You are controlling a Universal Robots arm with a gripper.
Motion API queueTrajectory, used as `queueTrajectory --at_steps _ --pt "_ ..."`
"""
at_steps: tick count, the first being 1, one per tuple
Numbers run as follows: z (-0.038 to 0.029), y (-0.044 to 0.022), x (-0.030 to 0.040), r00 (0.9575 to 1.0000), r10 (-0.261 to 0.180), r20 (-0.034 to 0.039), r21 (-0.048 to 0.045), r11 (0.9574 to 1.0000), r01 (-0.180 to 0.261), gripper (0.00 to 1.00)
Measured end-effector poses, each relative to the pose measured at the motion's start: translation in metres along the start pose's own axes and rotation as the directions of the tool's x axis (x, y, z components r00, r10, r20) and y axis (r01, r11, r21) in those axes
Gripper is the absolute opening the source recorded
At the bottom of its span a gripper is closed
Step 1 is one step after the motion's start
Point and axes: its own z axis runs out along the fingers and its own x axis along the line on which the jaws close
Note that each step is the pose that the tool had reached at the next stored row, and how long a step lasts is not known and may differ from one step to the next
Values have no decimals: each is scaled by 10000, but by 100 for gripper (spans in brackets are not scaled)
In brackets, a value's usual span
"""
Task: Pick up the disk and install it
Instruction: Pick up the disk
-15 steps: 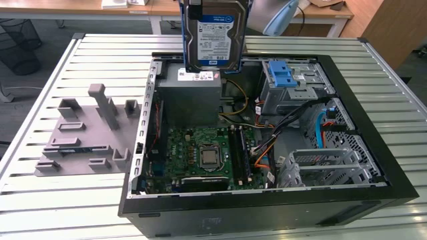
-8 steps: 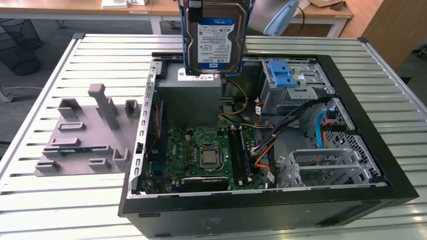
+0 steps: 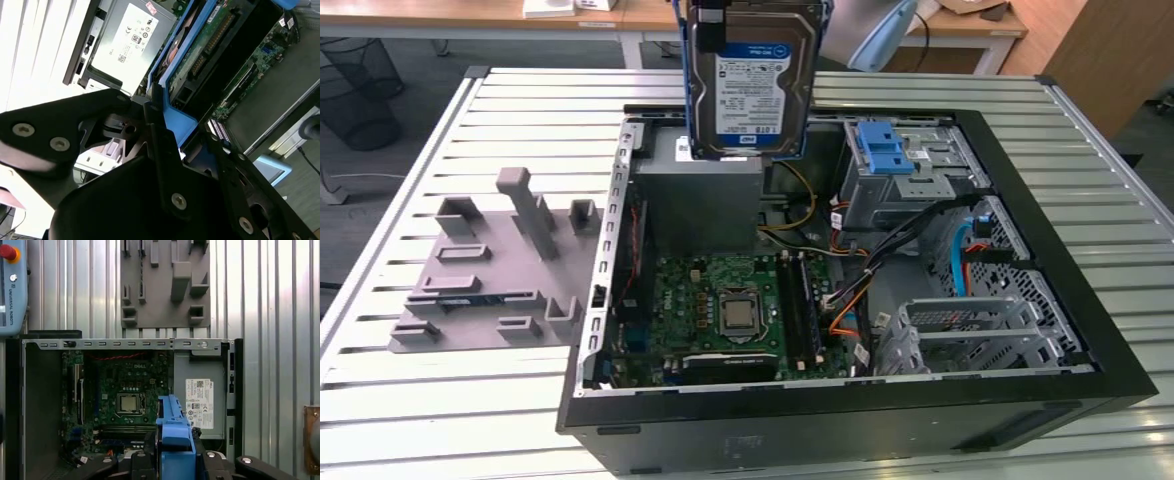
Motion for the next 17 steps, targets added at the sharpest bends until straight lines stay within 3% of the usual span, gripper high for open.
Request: queueTrajectory --at_steps 7,14,17 --pt "2 -18 34 9996 269 -3 -7 9996 -269 36" --pt "1 -188 33 9996 286 -3 -8 9996 -286 36" --pt "2 -223 47 9996 298 -21 -8 9996 -298 36"
